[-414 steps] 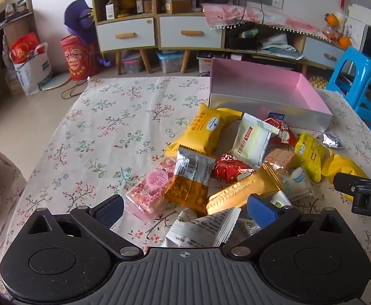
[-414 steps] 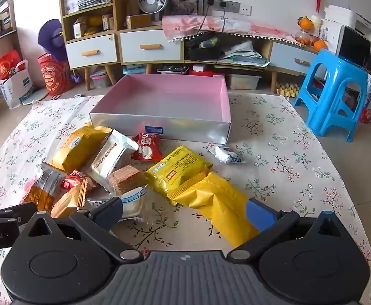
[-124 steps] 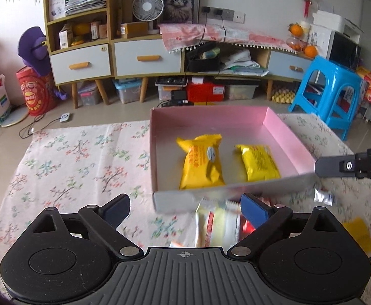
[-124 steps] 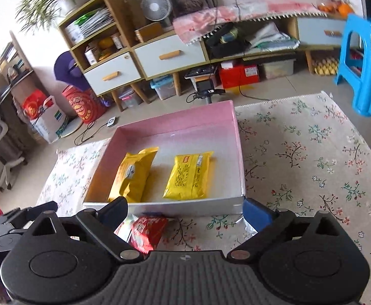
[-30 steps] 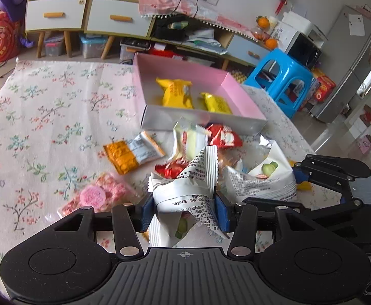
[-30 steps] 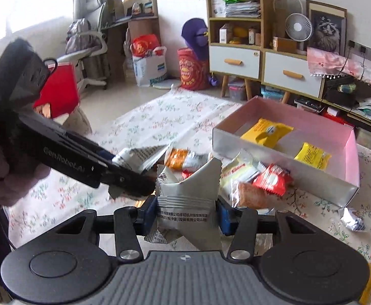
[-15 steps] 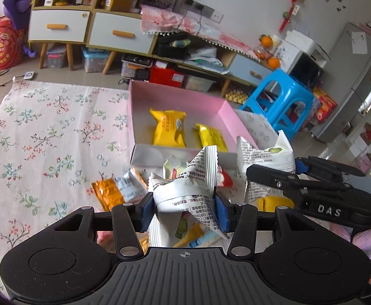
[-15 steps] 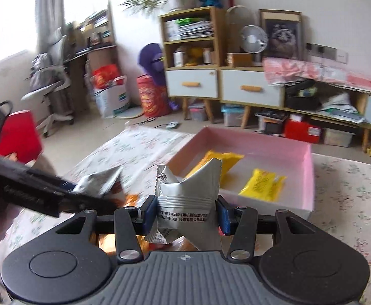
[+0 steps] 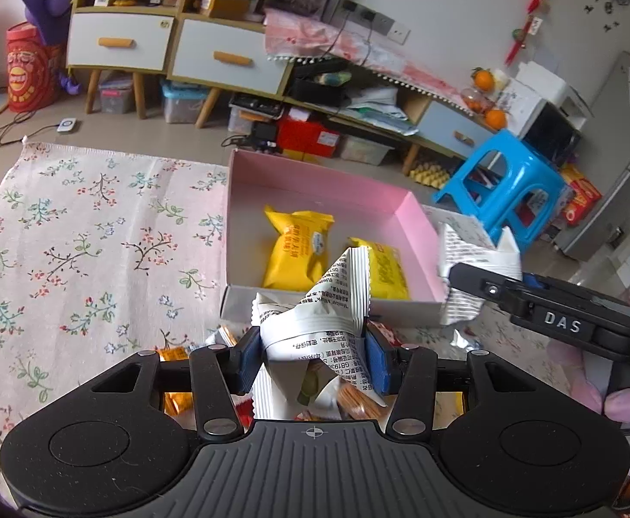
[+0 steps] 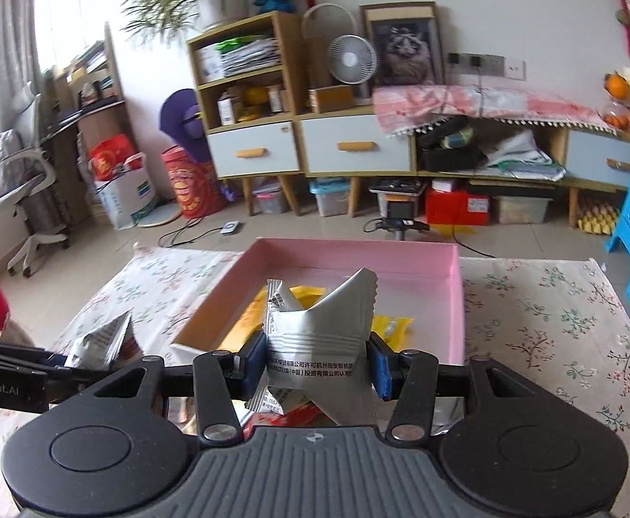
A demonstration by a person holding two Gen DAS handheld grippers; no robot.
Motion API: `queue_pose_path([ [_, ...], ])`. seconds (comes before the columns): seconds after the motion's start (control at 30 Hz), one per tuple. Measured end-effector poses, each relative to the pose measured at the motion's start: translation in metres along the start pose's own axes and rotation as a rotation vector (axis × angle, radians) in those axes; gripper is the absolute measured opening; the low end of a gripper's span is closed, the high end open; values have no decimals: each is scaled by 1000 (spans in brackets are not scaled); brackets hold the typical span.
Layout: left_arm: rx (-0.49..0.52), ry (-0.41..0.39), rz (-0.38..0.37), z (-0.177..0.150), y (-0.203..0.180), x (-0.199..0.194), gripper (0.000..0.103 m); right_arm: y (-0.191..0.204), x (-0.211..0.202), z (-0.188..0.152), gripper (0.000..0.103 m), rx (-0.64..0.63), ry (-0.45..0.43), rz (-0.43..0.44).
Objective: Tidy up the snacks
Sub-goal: 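Carry both white paper-wrapped snacks into the box and open both tools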
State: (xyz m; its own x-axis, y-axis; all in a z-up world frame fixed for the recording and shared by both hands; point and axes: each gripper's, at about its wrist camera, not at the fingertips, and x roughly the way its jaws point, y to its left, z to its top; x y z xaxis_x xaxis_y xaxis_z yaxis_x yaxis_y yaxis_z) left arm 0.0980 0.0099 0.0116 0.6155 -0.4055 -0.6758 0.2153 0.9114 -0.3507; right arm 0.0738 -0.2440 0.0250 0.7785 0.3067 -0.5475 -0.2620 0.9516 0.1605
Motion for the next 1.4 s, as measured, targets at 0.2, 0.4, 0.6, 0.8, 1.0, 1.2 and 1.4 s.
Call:
queue_pose_path([
  [0.2,-16,-18,23,24,2,22,47,-16,14,0,39,48,22,-19],
  [0.4,23,-38,87,43,-1,49,47,-28,24,1,39,91,23,-35],
  [0.6,26,-32,154,56,1,79,47,-42,37,2,39,147,29,-67],
  [0.8,26,-25,220,58,-4,99,47,-44,47,-3,40,105,51,-139],
  [1.0,53,-47,269,61,-9,103,48,-43,50,-5,38,69,56,-163],
  [1.2,60,-64,266,60,-9,102,56,-40,49,-3,49,47,54,-170],
  [1.4,113,-98,256,56,-20,89,80,-33,41,1,69,37,22,-165],
])
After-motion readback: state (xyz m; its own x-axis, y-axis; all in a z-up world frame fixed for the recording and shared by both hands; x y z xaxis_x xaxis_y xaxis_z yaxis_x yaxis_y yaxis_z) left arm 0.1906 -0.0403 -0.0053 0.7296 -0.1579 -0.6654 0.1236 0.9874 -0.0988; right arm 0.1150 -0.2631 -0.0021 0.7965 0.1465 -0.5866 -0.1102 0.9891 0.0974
